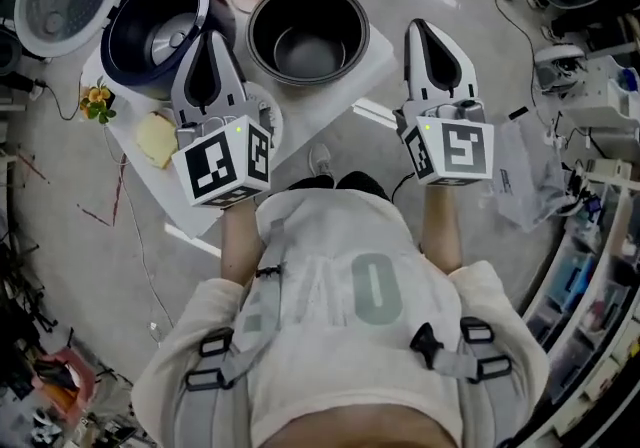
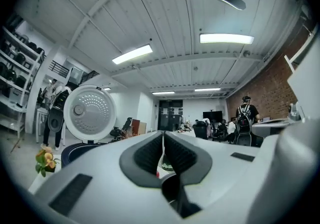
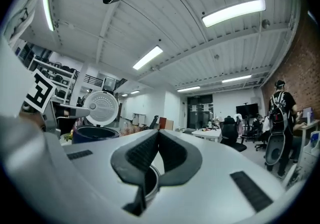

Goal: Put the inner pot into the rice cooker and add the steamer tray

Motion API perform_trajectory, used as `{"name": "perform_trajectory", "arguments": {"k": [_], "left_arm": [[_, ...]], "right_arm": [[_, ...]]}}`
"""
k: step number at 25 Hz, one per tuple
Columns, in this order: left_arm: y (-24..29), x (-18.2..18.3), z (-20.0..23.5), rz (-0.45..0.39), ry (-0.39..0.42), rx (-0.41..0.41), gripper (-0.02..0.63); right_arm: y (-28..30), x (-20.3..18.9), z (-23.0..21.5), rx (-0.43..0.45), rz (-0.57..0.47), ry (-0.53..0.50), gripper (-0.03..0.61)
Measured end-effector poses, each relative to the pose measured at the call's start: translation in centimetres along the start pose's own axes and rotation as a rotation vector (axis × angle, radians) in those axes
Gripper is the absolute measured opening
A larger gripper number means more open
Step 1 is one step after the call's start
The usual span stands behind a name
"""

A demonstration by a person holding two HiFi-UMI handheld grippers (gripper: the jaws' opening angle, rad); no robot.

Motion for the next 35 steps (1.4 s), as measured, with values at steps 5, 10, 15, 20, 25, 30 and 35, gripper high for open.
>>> {"name": "perform_trajectory", "arguments": {"k": [5,10,15,20,25,30,35], "left_arm": [[0.1,0.3,1.9,-0.004,0.035,0.143,0.023],[0.1,0.2,3.2,-0.006,0.046,0.286,0.023],[-0.4,0.2,3.3,0.005,0.066,0.447,0.023],[-1.6,1.0,4.0,-0.009,0.080,0.593,0.023],[-2.7,1.2,3.8,-0.034,0.070,0.661,0.023],[-3.5,1.4,3.6,-0.038,0.057,0.712,0.023],[-2.9,1.1,3.0,-0.022,0.038,0.646,0.048]], "right_arm": [[5.3,-0.4,1.1,0.158,-0.005,0.019,0.006],[9.9,-0.6,2.7,0.330,-0.016,0.022,0.006],[13.7,-0.1,4.5,0.528,-0.022,0.025,0.006],[16.5,1.0,6.6,0.692,-0.049,0.023,0.006],[17.4,1.0,7.0,0.774,-0.063,0.027,0.006],[17.5,0.7,6.9,0.824,-0.061,0.042,0.006],[18.0,0.6,6.2,0.831,-0.051,0.073,0.116]]}}
Point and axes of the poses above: the fingertips, and each gripper's own axes: y forward along the fingers, z to its left, x out of its top, the point moved 6 cm from there along -y, backward along the fingers, and after that the axes turned 8 degrees about x, right-handed, at the moved point
